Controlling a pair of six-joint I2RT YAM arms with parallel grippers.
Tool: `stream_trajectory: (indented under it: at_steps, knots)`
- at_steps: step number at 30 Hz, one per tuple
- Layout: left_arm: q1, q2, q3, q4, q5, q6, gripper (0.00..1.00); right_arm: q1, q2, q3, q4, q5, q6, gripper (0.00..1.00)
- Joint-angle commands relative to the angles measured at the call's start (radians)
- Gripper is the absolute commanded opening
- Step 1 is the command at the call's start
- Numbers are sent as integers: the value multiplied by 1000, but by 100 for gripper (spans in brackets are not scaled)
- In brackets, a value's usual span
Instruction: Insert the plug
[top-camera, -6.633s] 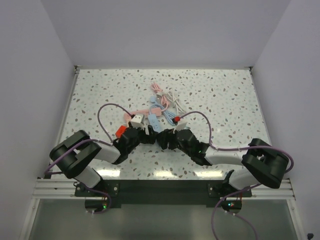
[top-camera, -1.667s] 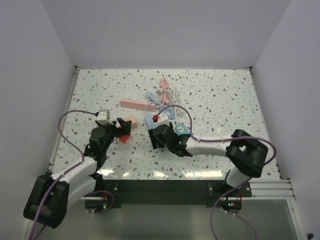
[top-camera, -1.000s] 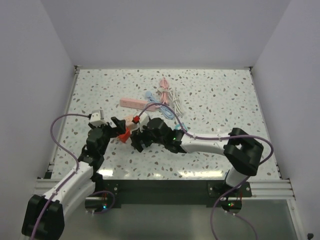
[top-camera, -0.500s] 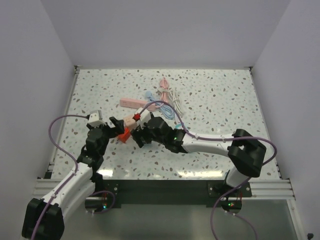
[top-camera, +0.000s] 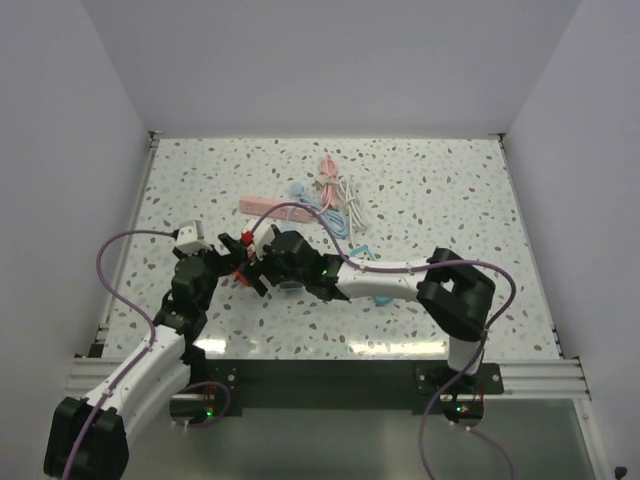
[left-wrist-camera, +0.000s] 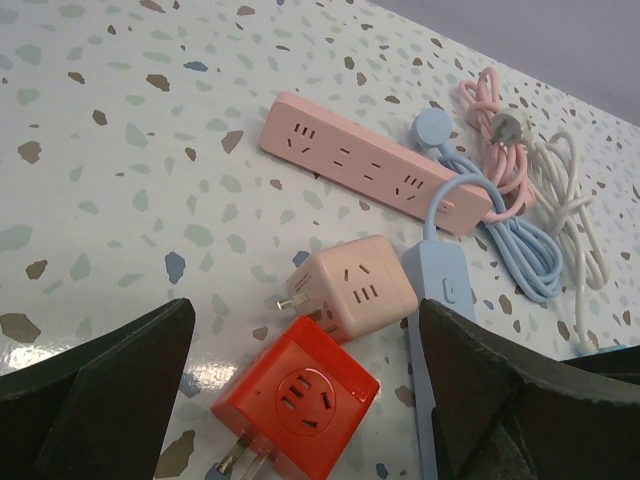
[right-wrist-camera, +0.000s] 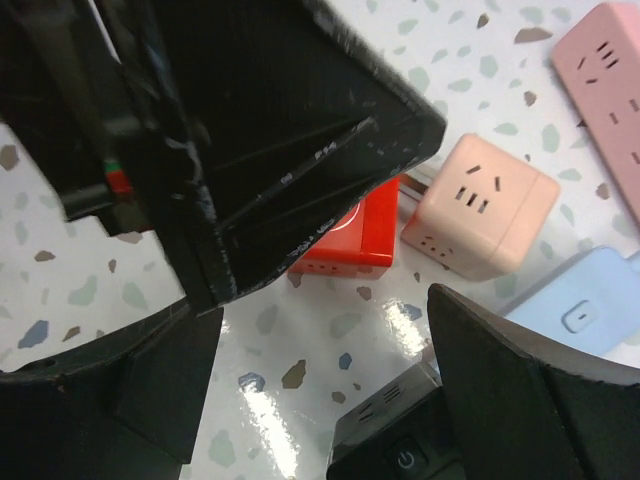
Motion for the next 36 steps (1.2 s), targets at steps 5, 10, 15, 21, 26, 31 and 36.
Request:
stream_trajectory:
  at_steps: [5, 10, 15, 21, 26, 31, 36]
  knots:
    - [9, -35, 9, 3, -63, -39, 100, 2, 96, 100, 16, 13, -37, 86]
    - [9, -47, 3, 3, -80, -47, 100, 5, 151, 132, 8, 25, -37, 86]
    - [9, -47, 3, 6, -78, -45, 100, 4, 189, 175, -29, 33, -29, 82]
    - [9, -49, 5, 7, -75, -44, 100, 4, 223, 194, -53, 34, -15, 80]
    - [9, -50, 5, 7, -72, -45, 100, 4, 258, 226, -75, 40, -9, 79]
    - [9, -66, 3, 3, -72, -45, 100, 2, 275, 232, -86, 47, 6, 75]
    - [9, -75, 3, -2, -70, -45, 100, -9, 275, 232, -109, 50, 23, 59]
